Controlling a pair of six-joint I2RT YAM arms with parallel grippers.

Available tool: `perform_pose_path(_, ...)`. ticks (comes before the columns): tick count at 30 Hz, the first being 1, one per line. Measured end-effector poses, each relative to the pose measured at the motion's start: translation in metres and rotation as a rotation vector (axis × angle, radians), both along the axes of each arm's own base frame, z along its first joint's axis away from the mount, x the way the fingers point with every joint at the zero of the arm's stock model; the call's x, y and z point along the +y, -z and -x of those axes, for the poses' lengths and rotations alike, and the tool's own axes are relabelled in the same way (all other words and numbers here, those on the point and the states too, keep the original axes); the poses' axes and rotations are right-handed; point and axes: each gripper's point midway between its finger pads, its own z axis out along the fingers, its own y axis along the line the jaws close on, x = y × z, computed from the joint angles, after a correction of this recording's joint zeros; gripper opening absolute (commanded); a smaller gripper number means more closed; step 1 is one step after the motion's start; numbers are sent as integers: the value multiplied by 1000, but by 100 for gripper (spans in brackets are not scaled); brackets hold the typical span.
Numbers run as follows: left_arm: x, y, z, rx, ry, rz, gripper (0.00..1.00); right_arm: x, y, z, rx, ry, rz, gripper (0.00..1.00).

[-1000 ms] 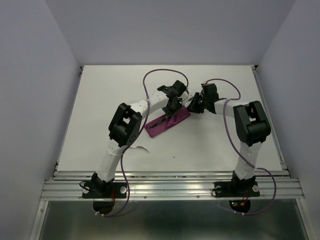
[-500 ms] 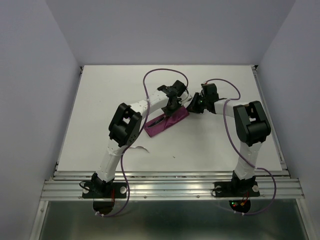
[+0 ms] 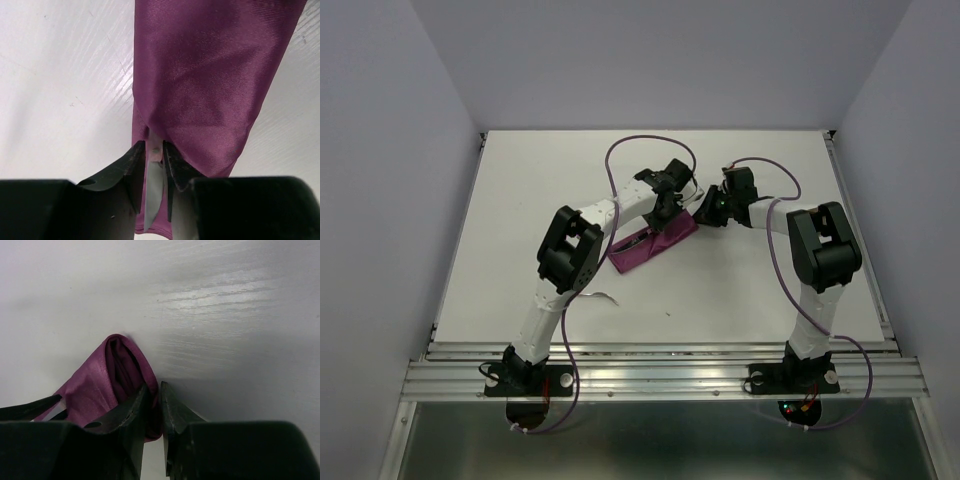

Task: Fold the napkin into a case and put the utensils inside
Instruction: Stuff the knife into the folded napkin, then pick up the fork from the center of the board.

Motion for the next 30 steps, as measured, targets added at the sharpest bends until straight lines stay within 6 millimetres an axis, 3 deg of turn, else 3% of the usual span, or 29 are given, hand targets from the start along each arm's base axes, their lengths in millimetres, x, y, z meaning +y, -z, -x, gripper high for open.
perform_pose_path(9, 0, -4, -1, -8, -7, 6, 49, -4, -2, 2, -6, 10, 18, 28)
perform_pose_path(15, 0, -17, -1, -26, -11, 22, 53, -6, -5, 0, -18, 17, 28, 30)
perform_pose_path(18, 1, -22, 0, -35, -17, 27, 59, -8, -5, 0, -20, 21, 38, 34)
perform_pose_path(19, 3, -24, 1, -38, -19, 27, 71, -9, -6, 0, -24, 23, 43, 35)
perform_pose_path(21, 4, -28, 2, -45, -25, 32, 76, -11, -7, -1, -30, 27, 57, 41)
perform_pose_path(22, 6, -30, 3, -49, -30, 34, 85, -14, -9, -1, -29, 33, 63, 43)
perform_pose_path(24, 9, -36, 6, -59, -41, 40, 93, -20, -13, 0, -37, 45, 82, 52)
perform_pose_path(28, 23, -62, 13, -106, -75, 67, 99, -34, -29, 3, -77, 71, 131, 65)
perform_pose_path(30, 30, -76, 17, -132, -99, 84, 99, -41, -40, 2, -104, 87, 159, 67)
